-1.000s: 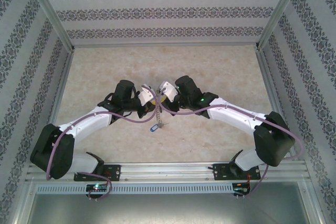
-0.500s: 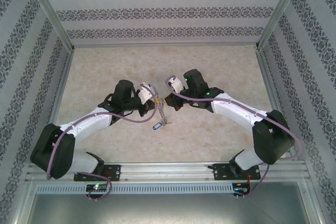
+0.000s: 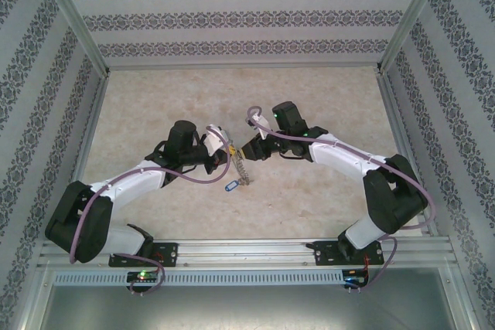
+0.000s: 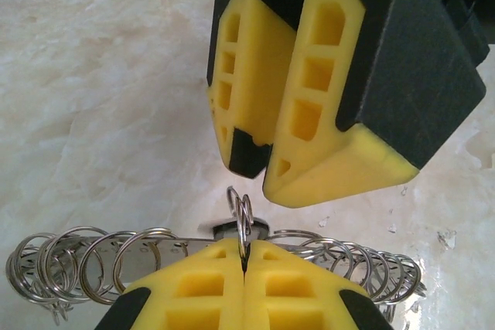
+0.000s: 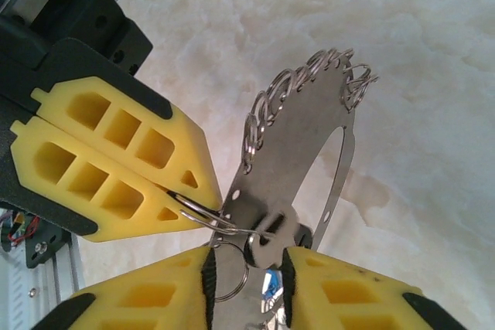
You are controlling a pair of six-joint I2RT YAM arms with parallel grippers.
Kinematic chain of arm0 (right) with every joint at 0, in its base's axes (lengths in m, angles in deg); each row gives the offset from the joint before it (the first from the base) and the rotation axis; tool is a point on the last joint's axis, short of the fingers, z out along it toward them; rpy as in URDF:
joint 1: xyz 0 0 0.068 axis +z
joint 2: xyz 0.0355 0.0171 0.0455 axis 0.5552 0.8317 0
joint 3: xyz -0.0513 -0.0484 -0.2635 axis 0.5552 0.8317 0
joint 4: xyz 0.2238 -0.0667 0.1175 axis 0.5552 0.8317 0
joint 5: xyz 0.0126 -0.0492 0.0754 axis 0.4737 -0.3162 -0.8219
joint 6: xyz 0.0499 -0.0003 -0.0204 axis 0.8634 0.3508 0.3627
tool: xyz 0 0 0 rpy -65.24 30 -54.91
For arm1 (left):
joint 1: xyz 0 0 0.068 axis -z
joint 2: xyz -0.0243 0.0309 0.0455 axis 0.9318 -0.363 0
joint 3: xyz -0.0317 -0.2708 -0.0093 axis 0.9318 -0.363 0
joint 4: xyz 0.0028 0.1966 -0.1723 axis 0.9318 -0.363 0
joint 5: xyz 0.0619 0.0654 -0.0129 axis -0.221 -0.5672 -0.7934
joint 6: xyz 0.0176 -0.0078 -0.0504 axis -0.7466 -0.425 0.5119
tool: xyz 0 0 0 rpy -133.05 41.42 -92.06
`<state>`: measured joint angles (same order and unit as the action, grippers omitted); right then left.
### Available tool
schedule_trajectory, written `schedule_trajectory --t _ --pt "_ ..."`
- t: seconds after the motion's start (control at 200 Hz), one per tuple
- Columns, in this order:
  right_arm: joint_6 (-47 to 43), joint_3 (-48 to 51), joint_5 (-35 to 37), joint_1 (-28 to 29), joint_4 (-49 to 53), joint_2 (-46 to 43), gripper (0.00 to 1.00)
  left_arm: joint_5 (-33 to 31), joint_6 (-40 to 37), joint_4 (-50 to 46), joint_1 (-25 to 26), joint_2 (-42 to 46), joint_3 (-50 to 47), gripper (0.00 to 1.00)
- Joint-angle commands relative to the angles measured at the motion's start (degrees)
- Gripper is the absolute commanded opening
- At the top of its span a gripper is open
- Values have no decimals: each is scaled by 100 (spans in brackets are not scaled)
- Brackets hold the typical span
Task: Put the keys on the keyring
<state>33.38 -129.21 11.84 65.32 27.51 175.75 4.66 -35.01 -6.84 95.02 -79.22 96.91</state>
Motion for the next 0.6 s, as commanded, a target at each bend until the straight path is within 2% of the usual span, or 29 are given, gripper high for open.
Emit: schedule_trajectory --t 0.0,0.135,0.215,0.32,0.43,0.49,0.545,0.595 --pt "-597 23 192 -66 -4 -422 35 195 -116 366 77 -9 -50 0" --pt "-1222 273 877 -33 -241 -846 35 264 -249 340 77 -19 -65 0" --pt "-1506 269 1026 7 -235 -956 34 306 -301 340 78 -33 -52 0" --pt "-2197 365 915 230 -219 -978 28 408 -349 341 77 -99 -26 0" --pt "-2187 419 549 323 -377 -838 21 421 -372 364 77 -119 -27 0" --pt "-2216 393 481 356 -402 -716 22 447 -369 396 77 -130 -37 0" --pt "-2337 403 389 365 -430 -617 27 474 -409 418 77 -137 -42 0" --pt "-2708 474 130 327 -507 -595 29 485 -434 435 77 -160 -42 0"
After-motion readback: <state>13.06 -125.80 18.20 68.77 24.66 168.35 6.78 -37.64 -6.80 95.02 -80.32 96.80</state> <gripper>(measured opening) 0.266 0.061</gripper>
